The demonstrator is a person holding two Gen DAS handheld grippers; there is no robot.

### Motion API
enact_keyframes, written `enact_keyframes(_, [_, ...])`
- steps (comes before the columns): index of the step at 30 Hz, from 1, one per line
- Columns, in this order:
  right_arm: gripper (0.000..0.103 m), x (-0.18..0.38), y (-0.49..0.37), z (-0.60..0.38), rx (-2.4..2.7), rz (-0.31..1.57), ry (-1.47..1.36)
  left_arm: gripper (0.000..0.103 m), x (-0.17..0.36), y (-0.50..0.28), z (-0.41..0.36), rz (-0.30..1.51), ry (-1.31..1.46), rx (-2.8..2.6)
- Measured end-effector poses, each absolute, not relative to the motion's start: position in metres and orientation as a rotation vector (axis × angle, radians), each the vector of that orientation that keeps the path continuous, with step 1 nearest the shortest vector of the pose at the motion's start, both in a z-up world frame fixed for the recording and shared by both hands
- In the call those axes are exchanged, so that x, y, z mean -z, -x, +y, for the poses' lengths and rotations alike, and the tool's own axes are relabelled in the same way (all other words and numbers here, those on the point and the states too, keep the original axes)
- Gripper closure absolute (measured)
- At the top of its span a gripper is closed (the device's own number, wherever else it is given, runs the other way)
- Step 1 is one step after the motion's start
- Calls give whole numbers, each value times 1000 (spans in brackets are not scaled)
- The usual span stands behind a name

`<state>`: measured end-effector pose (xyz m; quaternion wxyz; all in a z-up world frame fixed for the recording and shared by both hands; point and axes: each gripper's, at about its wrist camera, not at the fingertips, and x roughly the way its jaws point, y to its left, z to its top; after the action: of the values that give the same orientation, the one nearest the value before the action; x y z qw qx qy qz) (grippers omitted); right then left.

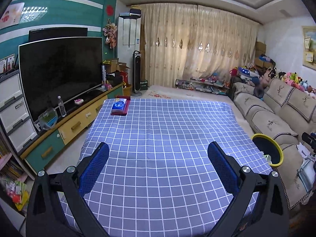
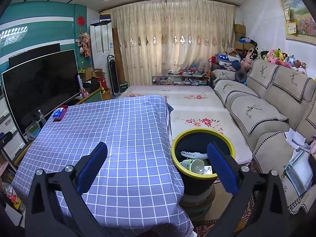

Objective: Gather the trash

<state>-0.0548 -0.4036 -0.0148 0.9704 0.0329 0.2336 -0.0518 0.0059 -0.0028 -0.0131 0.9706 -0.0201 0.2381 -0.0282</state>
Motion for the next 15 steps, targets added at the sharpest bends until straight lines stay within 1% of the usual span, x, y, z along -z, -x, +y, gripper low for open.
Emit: enact_keyframes(15, [7, 17, 58, -404, 85, 463, -92, 5, 0, 6, -18, 464, 18, 55])
